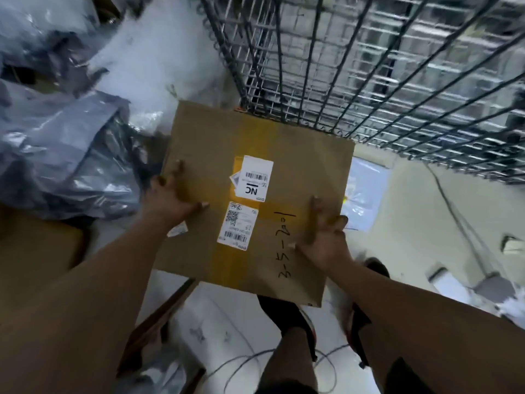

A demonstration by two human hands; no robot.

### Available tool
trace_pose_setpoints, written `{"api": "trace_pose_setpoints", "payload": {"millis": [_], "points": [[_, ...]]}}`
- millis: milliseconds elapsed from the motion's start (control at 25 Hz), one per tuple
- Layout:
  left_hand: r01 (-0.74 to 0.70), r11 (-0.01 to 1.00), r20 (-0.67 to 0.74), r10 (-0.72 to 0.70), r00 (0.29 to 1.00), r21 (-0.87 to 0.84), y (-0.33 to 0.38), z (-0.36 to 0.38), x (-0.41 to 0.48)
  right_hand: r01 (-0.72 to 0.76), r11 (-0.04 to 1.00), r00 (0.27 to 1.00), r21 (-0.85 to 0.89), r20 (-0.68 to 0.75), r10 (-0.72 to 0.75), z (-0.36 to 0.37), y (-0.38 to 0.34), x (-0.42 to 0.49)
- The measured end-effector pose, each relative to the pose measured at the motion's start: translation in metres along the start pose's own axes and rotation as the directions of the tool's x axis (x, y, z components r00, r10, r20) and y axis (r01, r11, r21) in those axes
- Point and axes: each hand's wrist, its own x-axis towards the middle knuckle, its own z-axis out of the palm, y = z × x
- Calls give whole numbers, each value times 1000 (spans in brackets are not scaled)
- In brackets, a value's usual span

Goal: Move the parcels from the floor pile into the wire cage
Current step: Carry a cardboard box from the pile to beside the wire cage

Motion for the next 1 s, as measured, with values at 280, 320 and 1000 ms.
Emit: {"api": "trace_pose_setpoints", "payload": {"millis": [280, 320, 1000], "points": [[-26, 1000, 16, 26, 1000, 7, -6, 81, 118, 11, 1000, 996, 6, -83, -10, 62, 41, 106], [-11, 1000, 22, 11, 1000, 7, -8, 93, 126, 12, 1000, 995, -24, -102, -15, 66, 46, 117], [-37, 999, 39, 36, 999, 25, 3, 141, 153, -119, 975, 987, -186, -126, 96, 78, 65, 142]]}}
